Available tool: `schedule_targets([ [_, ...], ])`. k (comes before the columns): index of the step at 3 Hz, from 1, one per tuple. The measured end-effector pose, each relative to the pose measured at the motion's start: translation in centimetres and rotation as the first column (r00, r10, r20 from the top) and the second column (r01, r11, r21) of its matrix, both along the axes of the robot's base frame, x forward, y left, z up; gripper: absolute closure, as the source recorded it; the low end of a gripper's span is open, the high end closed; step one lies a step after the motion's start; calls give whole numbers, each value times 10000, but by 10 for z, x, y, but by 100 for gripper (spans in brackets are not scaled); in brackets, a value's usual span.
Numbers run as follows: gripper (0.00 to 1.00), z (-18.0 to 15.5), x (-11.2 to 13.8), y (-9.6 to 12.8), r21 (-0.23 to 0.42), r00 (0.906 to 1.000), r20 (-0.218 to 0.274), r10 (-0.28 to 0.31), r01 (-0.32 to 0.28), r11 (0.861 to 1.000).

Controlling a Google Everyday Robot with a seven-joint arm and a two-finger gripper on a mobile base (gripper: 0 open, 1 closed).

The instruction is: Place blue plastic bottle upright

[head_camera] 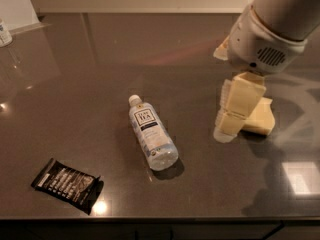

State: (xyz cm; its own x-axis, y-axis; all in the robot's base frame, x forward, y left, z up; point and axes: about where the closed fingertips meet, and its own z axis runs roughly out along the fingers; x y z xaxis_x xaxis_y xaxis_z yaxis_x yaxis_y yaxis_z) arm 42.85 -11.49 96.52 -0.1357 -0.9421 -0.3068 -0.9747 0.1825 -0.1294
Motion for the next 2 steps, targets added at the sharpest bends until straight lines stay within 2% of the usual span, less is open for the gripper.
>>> schedule_targets([
  [1, 0, -12, 4, 37, 486, 9968, -704, -373, 408, 9980],
  [2, 0, -19, 7, 59, 747, 9900, -1196, -746, 839, 9937],
])
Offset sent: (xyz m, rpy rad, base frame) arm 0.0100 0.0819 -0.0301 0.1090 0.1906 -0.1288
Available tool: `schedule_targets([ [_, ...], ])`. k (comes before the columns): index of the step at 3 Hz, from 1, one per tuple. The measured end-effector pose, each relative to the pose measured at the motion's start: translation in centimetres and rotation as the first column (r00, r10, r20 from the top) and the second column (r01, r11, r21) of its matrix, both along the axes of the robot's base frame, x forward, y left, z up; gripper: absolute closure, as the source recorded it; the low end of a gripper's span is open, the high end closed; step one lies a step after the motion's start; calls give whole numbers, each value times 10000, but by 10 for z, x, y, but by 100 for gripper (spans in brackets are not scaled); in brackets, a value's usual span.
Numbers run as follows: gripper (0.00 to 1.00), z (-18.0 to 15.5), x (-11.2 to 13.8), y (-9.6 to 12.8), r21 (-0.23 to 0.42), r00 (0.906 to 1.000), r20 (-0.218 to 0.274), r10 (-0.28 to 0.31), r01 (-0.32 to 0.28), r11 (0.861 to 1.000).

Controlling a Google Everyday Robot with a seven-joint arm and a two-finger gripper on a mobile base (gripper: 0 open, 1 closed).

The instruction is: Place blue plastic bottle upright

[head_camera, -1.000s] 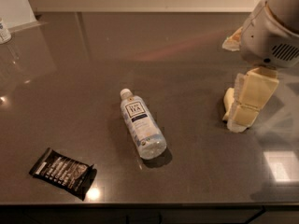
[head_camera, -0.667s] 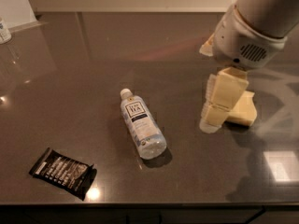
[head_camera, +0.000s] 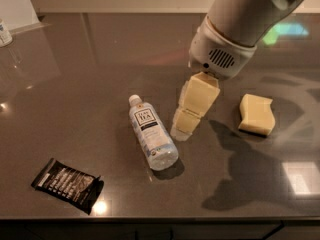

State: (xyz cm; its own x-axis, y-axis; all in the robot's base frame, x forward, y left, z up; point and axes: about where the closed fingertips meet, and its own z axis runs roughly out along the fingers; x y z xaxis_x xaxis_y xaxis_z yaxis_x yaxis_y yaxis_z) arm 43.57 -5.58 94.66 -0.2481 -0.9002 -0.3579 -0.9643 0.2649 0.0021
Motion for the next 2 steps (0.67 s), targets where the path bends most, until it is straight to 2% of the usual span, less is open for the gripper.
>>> schedule_targets([
  [1, 0, -15, 15, 20, -385, 9972, -164, -731, 724, 9966],
  [2, 0, -29, 36, 30, -1385, 9807, 154, -1948, 1950, 9710],
])
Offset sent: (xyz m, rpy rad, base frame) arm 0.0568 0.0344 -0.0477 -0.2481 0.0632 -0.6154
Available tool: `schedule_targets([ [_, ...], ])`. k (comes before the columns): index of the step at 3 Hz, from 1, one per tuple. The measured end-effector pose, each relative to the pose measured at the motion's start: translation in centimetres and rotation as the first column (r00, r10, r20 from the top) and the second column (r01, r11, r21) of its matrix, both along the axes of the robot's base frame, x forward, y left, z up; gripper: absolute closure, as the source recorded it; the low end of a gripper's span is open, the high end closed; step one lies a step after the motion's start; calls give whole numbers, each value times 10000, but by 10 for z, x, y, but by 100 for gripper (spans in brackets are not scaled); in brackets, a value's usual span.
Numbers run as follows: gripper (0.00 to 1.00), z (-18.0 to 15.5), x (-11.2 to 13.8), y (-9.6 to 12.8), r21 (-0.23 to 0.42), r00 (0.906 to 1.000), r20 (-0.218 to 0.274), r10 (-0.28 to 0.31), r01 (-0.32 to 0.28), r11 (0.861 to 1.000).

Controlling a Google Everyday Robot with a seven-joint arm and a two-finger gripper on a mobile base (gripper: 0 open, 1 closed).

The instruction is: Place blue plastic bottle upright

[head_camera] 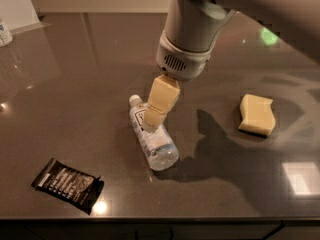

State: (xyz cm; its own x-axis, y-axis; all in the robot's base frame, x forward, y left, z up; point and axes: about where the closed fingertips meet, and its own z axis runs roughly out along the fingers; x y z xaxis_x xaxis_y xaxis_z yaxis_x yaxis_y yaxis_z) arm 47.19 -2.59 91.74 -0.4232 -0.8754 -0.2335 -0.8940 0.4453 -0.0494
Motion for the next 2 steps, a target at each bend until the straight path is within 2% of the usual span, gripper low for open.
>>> schedule_targets([
  [1, 0, -11, 24, -4, -925, 9894, 40, -1452, 1450, 9851],
  [2, 0, -18, 37, -6, -1338, 9529, 18, -3032, 3007, 9443],
])
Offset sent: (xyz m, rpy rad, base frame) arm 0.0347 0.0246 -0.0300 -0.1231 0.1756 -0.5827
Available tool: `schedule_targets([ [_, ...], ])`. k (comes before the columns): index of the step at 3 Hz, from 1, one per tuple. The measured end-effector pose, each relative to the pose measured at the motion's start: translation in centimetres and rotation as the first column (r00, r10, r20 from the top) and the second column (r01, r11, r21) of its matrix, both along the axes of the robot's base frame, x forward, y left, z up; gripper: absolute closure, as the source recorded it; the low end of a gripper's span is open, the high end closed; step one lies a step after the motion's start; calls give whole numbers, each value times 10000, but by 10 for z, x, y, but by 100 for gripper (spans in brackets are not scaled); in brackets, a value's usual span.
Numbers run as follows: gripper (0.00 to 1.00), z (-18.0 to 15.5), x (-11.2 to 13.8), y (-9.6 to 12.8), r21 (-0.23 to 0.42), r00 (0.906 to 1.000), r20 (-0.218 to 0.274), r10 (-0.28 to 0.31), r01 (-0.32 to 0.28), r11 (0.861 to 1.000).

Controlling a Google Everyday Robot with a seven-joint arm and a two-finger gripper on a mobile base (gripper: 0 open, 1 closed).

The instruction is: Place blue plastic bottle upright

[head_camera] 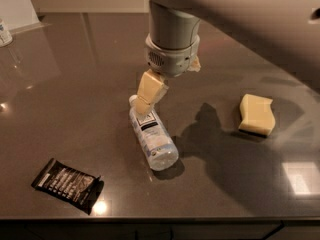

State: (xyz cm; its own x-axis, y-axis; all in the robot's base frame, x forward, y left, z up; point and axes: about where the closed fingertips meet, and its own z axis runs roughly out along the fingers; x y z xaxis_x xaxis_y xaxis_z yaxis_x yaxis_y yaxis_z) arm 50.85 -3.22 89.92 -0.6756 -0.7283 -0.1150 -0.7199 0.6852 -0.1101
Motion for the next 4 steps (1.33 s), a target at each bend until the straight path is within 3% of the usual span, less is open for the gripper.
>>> schedule_targets([
  [1, 0, -5, 7, 0, -166, 9949, -57, -1003, 1002, 9948],
  [2, 0, -8, 10, 5, -243, 9882, -144, -1526, 1522, 9881],
  [4, 0, -23, -1, 61, -151, 9770, -713, -2012, 2006, 9795],
])
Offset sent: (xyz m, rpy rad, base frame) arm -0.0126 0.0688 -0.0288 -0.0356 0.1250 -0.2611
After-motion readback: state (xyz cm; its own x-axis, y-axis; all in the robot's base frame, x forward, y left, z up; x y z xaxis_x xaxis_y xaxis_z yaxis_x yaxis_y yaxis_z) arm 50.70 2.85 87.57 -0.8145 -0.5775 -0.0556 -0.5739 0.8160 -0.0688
